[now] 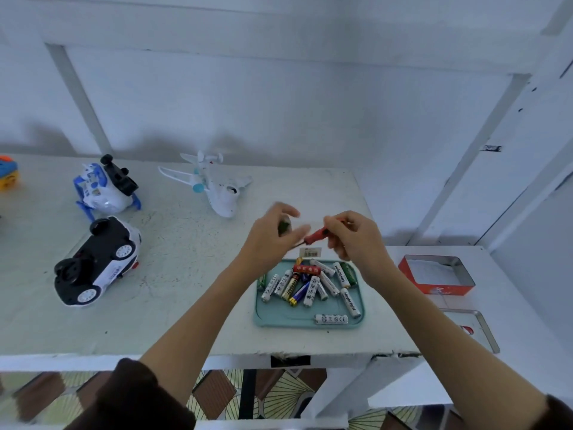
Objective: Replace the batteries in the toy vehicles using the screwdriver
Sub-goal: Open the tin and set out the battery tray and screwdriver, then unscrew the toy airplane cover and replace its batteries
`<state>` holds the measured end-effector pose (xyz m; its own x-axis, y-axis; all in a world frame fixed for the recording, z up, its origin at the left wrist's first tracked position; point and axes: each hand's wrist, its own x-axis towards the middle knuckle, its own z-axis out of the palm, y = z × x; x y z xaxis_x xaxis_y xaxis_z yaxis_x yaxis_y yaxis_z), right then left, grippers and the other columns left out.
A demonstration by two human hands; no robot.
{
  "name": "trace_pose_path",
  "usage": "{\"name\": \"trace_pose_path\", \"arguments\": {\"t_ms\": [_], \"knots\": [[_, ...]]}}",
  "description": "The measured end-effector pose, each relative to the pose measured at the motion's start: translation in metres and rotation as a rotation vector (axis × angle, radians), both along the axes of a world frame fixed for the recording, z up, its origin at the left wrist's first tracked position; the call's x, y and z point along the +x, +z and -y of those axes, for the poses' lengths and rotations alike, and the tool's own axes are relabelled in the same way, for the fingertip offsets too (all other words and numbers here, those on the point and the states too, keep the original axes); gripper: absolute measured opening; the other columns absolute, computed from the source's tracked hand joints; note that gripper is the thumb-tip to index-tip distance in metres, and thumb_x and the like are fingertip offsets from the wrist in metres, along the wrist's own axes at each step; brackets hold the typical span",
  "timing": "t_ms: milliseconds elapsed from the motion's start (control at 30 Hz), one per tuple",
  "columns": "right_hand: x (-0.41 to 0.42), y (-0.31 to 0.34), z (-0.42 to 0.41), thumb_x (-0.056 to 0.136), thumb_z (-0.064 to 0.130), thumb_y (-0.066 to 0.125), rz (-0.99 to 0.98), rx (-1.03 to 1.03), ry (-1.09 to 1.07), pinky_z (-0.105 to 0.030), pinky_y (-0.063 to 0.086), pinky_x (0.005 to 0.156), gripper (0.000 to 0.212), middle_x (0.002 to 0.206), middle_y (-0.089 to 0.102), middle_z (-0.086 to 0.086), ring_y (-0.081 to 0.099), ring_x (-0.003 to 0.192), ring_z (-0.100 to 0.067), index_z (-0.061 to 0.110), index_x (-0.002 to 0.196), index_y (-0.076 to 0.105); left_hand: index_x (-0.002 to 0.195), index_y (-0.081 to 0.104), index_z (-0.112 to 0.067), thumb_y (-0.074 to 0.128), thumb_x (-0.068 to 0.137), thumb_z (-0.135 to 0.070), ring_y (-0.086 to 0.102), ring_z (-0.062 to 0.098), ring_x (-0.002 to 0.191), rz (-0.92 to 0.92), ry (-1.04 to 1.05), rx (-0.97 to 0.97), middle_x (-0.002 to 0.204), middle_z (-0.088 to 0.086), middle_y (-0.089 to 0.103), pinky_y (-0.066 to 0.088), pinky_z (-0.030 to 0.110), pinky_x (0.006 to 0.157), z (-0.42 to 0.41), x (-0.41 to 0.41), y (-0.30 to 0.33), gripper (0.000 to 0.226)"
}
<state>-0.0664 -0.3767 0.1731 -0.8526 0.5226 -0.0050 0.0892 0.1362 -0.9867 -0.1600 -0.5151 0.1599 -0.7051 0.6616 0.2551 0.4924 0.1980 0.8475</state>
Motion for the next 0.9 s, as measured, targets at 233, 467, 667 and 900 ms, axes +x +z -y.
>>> {"name": "trace_pose_path", "arguments": {"t_ms": [233,467,667,900], "knots": [[0.005,0.004,-0.018,0.088,0.008,0.059,-0.176,-0.327,-0.253,-0.027,0.051,0.055,0.009,0.074,0.065,-0.016,0.057,0.054,-0.020,0.004,0.085,0.052,0.092,0.058,-0.014,0.050,0.094,-0.001,0.044,0.004,0.068,-0.064,0.024,0.008,0.087,-0.002,0.047,0.041,0.011,0.067,0.013,-0.001,-0.016,0.015],[0.012,-0.002,-0.011,0.088,0.009,0.059,-0.184,-0.365,-0.275,-0.028,0.048,0.053,0.011,0.073,0.065,-0.015,0.055,0.053,-0.021,0.004,0.087,0.050,0.089,0.070,-0.001,0.082,0.069,-0.008,0.047,-0.003,0.070,-0.239,-0.141,-0.227,0.078,-0.005,0.054,0.037,0.011,0.066,0.025,0.002,-0.047,0.025],[0.015,0.000,-0.006,0.087,0.006,0.059,-0.200,-0.444,-0.247,-0.026,0.051,0.056,0.008,0.077,0.066,-0.017,0.058,0.058,-0.020,0.002,0.088,0.052,0.094,0.067,-0.006,0.074,0.079,-0.012,0.045,0.009,0.090,-0.360,-0.066,-0.105,0.095,-0.005,0.051,0.034,0.005,0.081,0.022,0.002,-0.055,0.018],[0.008,0.004,0.011,0.087,-0.009,0.046,-0.109,-0.515,-0.026,-0.024,0.054,0.055,0.018,0.083,0.059,-0.016,0.059,0.059,-0.020,-0.002,0.103,0.051,0.094,0.066,-0.006,0.062,0.086,0.001,0.054,0.015,0.085,-0.341,0.143,-0.040,0.091,0.002,0.059,0.039,0.008,0.071,0.047,-0.023,-0.045,0.011]]}}
